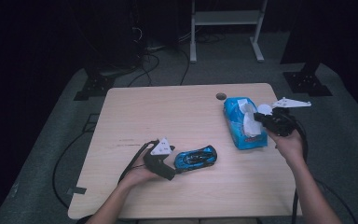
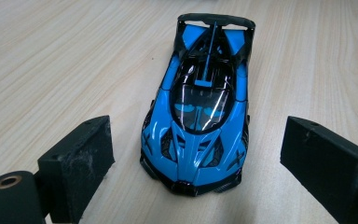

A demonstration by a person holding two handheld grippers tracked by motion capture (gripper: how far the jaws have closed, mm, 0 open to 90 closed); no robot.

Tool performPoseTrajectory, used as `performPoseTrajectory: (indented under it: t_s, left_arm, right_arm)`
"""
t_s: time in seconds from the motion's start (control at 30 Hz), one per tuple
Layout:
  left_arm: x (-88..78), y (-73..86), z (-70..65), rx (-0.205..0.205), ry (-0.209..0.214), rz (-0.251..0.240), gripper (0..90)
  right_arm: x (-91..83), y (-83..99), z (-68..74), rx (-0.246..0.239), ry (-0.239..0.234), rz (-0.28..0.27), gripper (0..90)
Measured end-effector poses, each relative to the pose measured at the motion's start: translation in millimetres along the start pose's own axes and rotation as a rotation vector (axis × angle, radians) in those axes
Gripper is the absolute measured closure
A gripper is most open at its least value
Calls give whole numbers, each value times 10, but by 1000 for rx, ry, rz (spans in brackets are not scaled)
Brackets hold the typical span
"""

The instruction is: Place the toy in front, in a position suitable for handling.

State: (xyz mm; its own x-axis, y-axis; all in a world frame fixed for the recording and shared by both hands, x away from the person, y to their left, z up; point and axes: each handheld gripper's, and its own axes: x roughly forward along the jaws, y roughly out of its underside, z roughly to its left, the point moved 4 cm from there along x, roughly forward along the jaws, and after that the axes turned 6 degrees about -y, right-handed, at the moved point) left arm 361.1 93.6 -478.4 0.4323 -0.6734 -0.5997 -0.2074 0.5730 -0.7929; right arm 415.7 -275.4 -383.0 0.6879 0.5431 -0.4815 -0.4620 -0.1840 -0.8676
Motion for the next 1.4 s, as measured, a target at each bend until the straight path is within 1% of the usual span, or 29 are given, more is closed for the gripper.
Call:
performPoseTrajectory:
  t_s: [0.03, 0.07, 0.1, 0.17, 0.2, 0.27, 0.33, 0.4, 0.43, 0.5, 0.53, 0.57, 0.6, 0.63, 0.67, 0.77, 0.8, 0.87, 0.93, 0.97, 1.0, 1.07, 1.17, 1.2, 1.27, 1.3, 1.33, 1.37, 1.4]
  left_arm:
    - [3, 6, 4, -5, 0, 0, 87]
    - [5, 13, 8, -6, 2, 3, 87]
    - [6, 19, 8, -9, 5, 7, 87]
    - [-3, 21, 13, -3, 2, 8, 87]
    - [-7, 19, 14, -7, 0, 2, 87]
    - [-16, 16, 19, -7, 1, -4, 87]
    - [-14, 19, 22, -11, 1, -1, 87]
    - [-6, 25, 17, -5, 3, 3, 87]
    - [-3, 26, 10, -3, 4, 5, 87]
    - [0, 24, -1, 4, 6, 7, 87]
    - [1, 22, -6, 4, 7, 6, 87]
    - [2, 19, -12, 1, 12, 4, 87]
    - [2, 17, -14, -4, 18, 0, 87]
    - [1, 15, -13, -12, 25, -5, 87]
    - [0, 14, -12, -16, 28, -7, 87]
    - [1, 14, -11, -20, 31, -9, 88]
    - [7, 15, -9, -16, 31, -5, 87]
    - [24, 25, -14, -16, 32, 4, 88]
    - [44, 34, -15, -14, 36, 11, 91]
    - [47, 38, -11, -9, 37, 19, 96]
    - [51, 40, -12, -13, 45, 16, 128]
    - [67, 43, -3, -23, 53, 19, 135]
    - [92, 55, 18, -35, 62, 32, 135]
    - [95, 58, 21, -34, 60, 33, 134]
    - [102, 65, 19, -33, 48, 33, 118]
    - [103, 69, 19, -29, 44, 35, 110]
    - [99, 72, 21, -19, 39, 37, 102]
    - [97, 72, 22, -18, 38, 37, 101]
    - [96, 72, 24, -20, 41, 36, 101]
  right_arm:
    - [0, 0, 0, 0, 0, 0, 894]
    - [-56, -39, 31, -15, -6, -17, 894]
    - [-108, -77, 69, -23, -13, -34, 893]
    - [-216, -138, 165, -40, -35, -52, 893]
    - [-266, -153, 222, -51, -44, -58, 893]
    - [-344, -149, 353, -72, -89, -60, 892]
    - [-400, -107, 518, -105, -129, -45, 892]
    - [-412, -36, 692, -144, -175, -17, 892]
    - [-409, 10, 785, -162, -190, 4, 892]
    - [-387, 111, 953, -182, -239, 41, 891]
    - [-362, 175, 1049, -192, -269, 69, 891]
    - [-343, 211, 1104, -197, -282, 86, 891]
    - [-313, 264, 1183, -215, -306, 113, 891]
    - [-293, 292, 1228, -218, -328, 133, 892]
    - [-261, 324, 1285, -221, -359, 166, 891]
    - [-172, 384, 1435, -261, -405, 243, 891]
    - [-135, 395, 1467, -280, -405, 260, 891]
    - [-35, 406, 1492, -312, -382, 296, 890]
    - [95, 407, 1484, -298, -396, 334, 889]
    - [163, 403, 1473, -295, -387, 343, 888]
    - [236, 401, 1464, -295, -384, 354, 888]
    - [379, 400, 1457, -281, -390, 364, 888]
    - [552, 420, 1509, -276, -433, 379, 822]
    - [598, 429, 1539, -282, -445, 386, 778]
    - [642, 442, 1575, -309, -432, 374, 671]
    - [648, 451, 1593, -324, -434, 367, 632]
    - [642, 455, 1609, -335, -437, 350, 591]
    - [622, 454, 1615, -346, -433, 322, 570]
    - [608, 453, 1618, -349, -439, 305, 549]
